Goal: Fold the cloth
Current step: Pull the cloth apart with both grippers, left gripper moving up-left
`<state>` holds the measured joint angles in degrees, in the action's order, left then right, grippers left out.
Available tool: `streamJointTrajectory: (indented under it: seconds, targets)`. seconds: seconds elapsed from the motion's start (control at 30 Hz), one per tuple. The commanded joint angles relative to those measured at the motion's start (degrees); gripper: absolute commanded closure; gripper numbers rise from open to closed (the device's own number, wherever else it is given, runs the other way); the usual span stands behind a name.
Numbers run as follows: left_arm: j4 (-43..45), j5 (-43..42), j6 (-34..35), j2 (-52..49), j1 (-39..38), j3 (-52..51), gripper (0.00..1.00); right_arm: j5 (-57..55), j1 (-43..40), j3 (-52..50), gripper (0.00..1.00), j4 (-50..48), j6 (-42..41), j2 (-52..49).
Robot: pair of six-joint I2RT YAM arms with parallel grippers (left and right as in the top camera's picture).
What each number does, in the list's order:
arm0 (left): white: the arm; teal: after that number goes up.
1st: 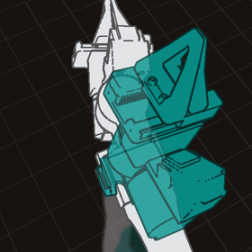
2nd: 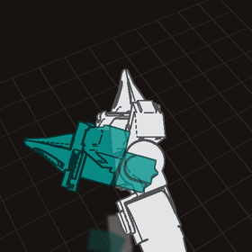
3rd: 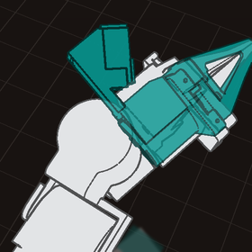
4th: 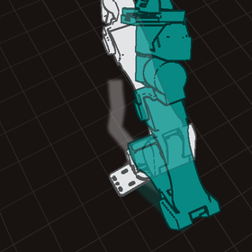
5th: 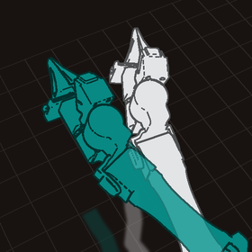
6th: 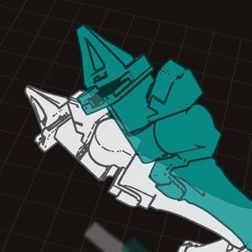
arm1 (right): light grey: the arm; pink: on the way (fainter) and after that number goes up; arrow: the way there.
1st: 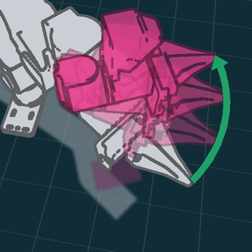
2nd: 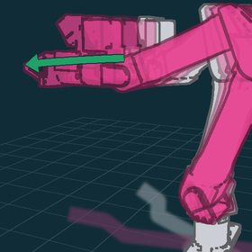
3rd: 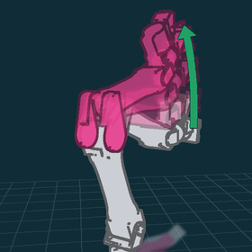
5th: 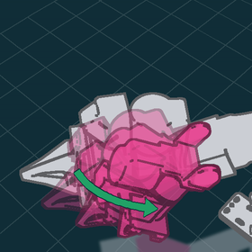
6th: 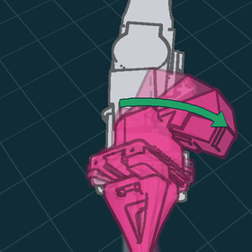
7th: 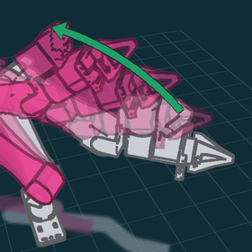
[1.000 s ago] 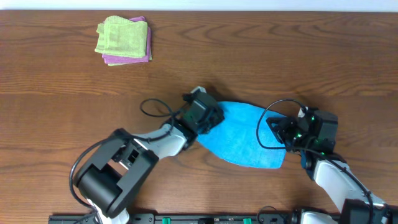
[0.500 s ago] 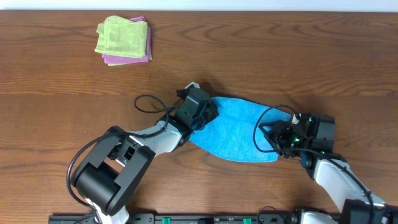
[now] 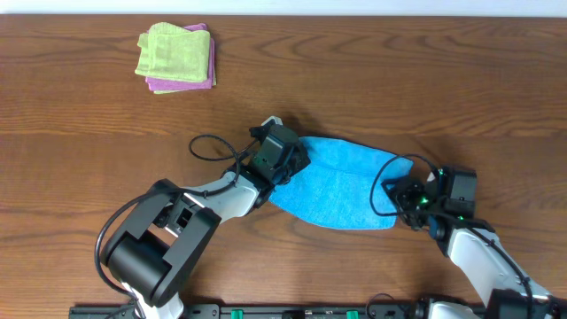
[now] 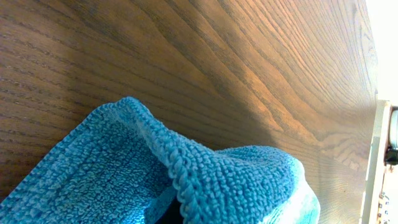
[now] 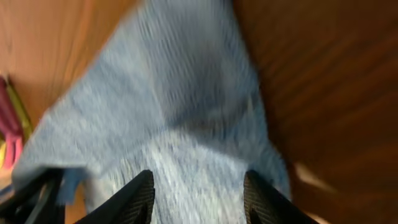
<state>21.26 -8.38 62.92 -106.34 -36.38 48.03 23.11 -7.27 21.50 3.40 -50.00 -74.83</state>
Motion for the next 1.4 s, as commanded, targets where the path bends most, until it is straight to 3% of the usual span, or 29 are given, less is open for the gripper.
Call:
streamJointTrajectory:
  seconds: [0.0,0.3,0.6,0.63,0.7,0.77,0.97,1.07,1.13,1.23,1.37]
  targets:
    - [0.0,0.8,-1.2,0.5,0.5,-0.1,0.94,-6.4,0.2,0.6,0.52,-1.8,0.4,0.6]
    - [0.0,0.9,-1.2,0.5,0.5,-0.1,0.94,-4.8,0.2,0.6,0.52,-11.0,-0.6,-5.9]
    - [0.0,0.9,-1.2,0.5,0.5,-0.1,0.94,-1.9,0.2,0.6,0.6,-16.6,-3.3,-8.2]
    - [0.0,0.9,-1.2,0.5,0.5,-0.1,0.94,-0.9,0.2,0.6,0.65,-17.4,-3.6,-8.2]
    - [0.0,0.9,-1.2,0.5,0.5,-0.1,0.94,-0.7,0.2,0.6,0.86,-18.1,-3.6,-8.2]
    - [0.0,0.9,-1.2,0.5,0.5,-0.1,0.94,-1.4,0.2,0.6,0.98,-18.9,-3.6,-8.2]
    - [0.0,1.4,-1.2,0.5,0.5,-0.1,0.94,-1.4,0.2,0.6,0.99,-19.2,-3.5,-8.2]
    - [0.0,2.0,-1.2,0.5,0.5,-0.1,0.94,2.8,0.2,0.6,0.75,-19.5,-3.6,-7.9]
    - [0.0,2.5,-0.9,0.5,0.5,-0.1,0.94,4.0,0.2,0.6,0.64,-19.4,-3.6,-7.3]
    - [1.0,2.5,1.9,0.5,0.5,-0.1,0.94,3.2,0.2,0.6,0.6,-18.8,-3.6,-5.6]
    - [7.7,0.7,0.0,0.5,0.5,0.1,0.94,3.2,0.2,0.6,0.6,-17.2,-3.3,-3.8]
